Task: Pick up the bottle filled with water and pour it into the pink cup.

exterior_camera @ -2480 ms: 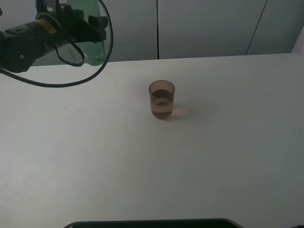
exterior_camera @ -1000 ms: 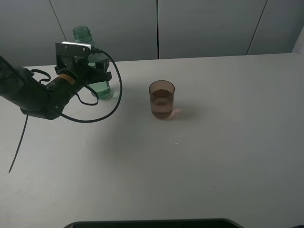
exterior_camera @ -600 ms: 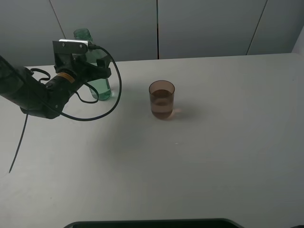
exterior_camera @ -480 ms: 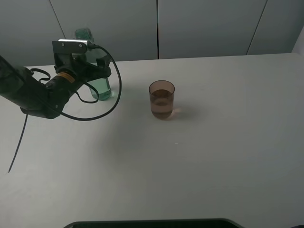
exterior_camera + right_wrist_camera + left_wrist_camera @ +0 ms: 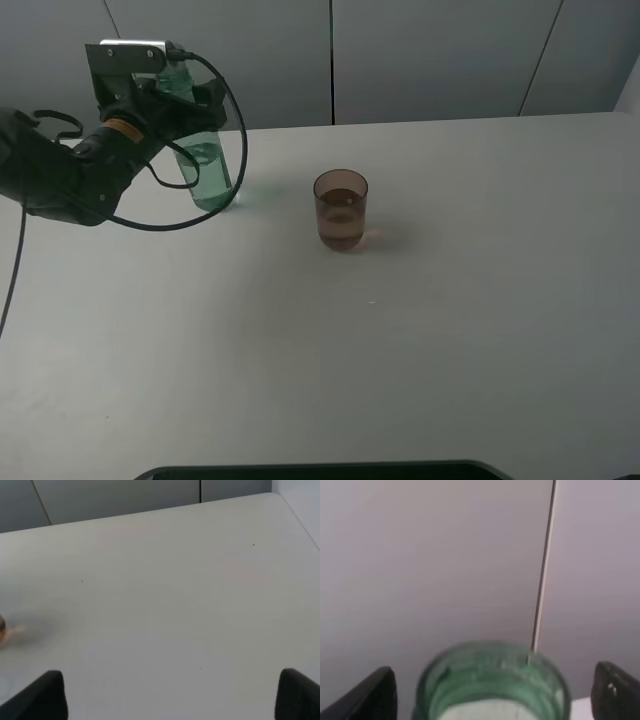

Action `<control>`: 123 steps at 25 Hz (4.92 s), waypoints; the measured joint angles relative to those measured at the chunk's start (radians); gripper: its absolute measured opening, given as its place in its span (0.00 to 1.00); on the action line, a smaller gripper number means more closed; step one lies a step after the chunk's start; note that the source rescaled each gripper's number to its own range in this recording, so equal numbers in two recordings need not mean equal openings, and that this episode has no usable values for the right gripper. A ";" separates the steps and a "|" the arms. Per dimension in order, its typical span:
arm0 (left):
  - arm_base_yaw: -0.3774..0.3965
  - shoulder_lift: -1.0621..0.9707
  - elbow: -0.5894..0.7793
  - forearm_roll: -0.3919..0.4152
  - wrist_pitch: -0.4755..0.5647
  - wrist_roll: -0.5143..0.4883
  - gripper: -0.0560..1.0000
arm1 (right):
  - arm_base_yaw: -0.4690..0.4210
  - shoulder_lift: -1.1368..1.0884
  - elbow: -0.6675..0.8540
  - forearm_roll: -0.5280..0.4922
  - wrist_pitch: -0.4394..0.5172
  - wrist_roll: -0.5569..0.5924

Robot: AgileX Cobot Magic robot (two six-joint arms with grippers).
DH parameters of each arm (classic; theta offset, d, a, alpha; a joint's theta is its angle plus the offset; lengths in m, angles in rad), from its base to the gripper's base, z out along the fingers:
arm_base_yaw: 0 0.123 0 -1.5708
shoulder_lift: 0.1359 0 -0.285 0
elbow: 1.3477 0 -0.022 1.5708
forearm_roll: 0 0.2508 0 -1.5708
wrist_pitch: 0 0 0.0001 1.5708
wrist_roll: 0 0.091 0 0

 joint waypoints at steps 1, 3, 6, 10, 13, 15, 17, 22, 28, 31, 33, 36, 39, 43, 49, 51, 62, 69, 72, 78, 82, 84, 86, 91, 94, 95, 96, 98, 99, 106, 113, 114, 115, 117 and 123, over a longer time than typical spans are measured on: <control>0.000 -0.022 0.000 0.002 0.011 0.000 0.99 | 0.000 0.000 0.000 0.000 0.000 0.000; 0.000 -0.079 0.000 0.004 0.041 0.000 0.99 | 0.000 0.000 0.000 0.000 0.000 0.000; 0.000 -0.169 0.000 0.004 0.110 0.000 0.99 | 0.000 0.000 0.000 0.000 0.000 0.000; 0.028 -0.301 -0.031 0.010 0.336 0.000 0.99 | 0.000 0.000 0.000 0.000 0.000 0.000; 0.082 -0.383 -0.090 0.010 0.566 0.000 0.99 | 0.000 0.000 0.000 0.000 0.000 0.000; 0.133 -0.432 -0.141 0.006 0.746 0.000 0.99 | 0.000 0.000 0.000 0.000 0.000 0.000; 0.185 -0.468 -0.197 0.001 0.936 -0.002 0.99 | 0.000 0.000 0.000 0.000 0.000 0.000; 0.302 -0.521 -0.356 0.001 1.514 -0.002 0.99 | 0.000 0.000 0.000 0.000 0.000 0.000; 0.330 -0.566 -0.444 0.018 2.015 -0.002 0.99 | 0.000 0.000 0.000 0.000 0.000 0.000; 0.330 -0.579 -0.448 0.027 2.152 -0.002 0.99 | 0.000 0.000 0.000 0.000 0.000 0.000; 0.330 -0.586 -0.448 0.028 2.237 -0.002 0.99 | 0.000 0.000 0.000 0.000 0.000 0.000; 0.330 -0.594 -0.448 0.030 2.304 -0.012 0.99 | 0.000 0.000 0.000 0.000 0.000 0.000; 0.330 -0.612 -0.448 0.034 2.316 -0.028 0.99 | 0.000 0.000 0.000 0.000 0.000 0.000; 0.330 -0.673 -0.422 0.034 2.316 -0.049 0.99 | 0.000 0.000 0.000 0.000 0.000 0.000; 0.330 -0.846 -0.307 0.034 2.318 -0.055 0.99 | 0.000 0.000 0.000 0.000 0.000 0.000; 0.330 -0.914 -0.251 0.036 2.320 -0.055 0.99 | 0.000 0.000 0.000 0.000 0.000 0.000; 0.330 -1.332 0.093 0.067 2.322 -0.017 0.99 | 0.000 0.000 0.000 0.000 0.000 0.000; 0.330 -1.566 0.246 0.078 2.254 0.066 0.99 | 0.000 0.000 0.000 0.000 0.000 0.000; 0.330 -1.665 0.280 0.076 2.201 0.091 0.99 | 0.000 0.000 0.000 0.000 0.000 0.000; 0.330 -1.849 0.292 0.074 2.189 0.103 0.99 | 0.000 0.000 0.000 0.000 0.000 0.000; 0.330 -1.967 0.292 0.074 2.189 0.103 0.99 | 0.000 0.000 0.000 0.000 0.000 0.000; 0.330 -1.997 0.292 0.074 2.189 0.093 0.99 | 0.000 0.000 0.000 0.000 0.000 0.000; 0.330 -2.003 0.294 0.067 2.189 0.087 1.00 | 0.000 0.000 0.000 0.000 0.000 0.000; 0.330 -2.005 0.294 0.067 2.189 0.078 1.00 | 0.000 0.000 0.000 0.000 0.000 0.000; 0.330 -2.005 0.294 0.067 2.189 0.078 1.00 | 0.000 0.000 0.000 0.000 0.000 0.000; 0.330 -2.005 0.294 0.067 2.189 0.078 1.00 | 0.000 0.000 0.000 0.000 0.000 0.000; 0.330 -2.005 0.294 0.072 2.189 0.078 1.00 | 0.000 0.000 0.000 0.000 0.000 0.000; 0.330 -2.005 0.294 0.072 2.189 0.078 1.00 | 0.000 0.000 0.000 0.000 0.000 0.000; 0.330 -2.005 0.294 0.067 2.189 0.078 1.00 | 0.000 0.000 0.000 0.000 0.000 0.000; 0.330 -2.005 0.295 0.067 2.189 0.078 1.00 | 0.000 0.000 0.000 0.000 0.000 0.000; 0.330 -2.005 0.295 0.067 2.189 0.078 1.00 | 0.000 0.000 0.000 0.000 0.000 0.000; 0.330 -2.005 0.295 0.067 2.189 0.078 1.00 | 0.000 0.000 0.000 0.000 0.000 0.000; 0.330 -2.005 0.295 0.067 2.189 0.078 1.00 | 0.000 0.000 0.000 0.000 0.000 0.000; 0.330 -2.005 0.295 0.067 2.189 0.078 1.00 | 0.000 0.000 0.000 0.000 0.000 0.000; 0.330 -2.005 0.295 0.072 2.189 0.078 1.00 | 0.000 0.000 0.000 0.000 0.000 0.000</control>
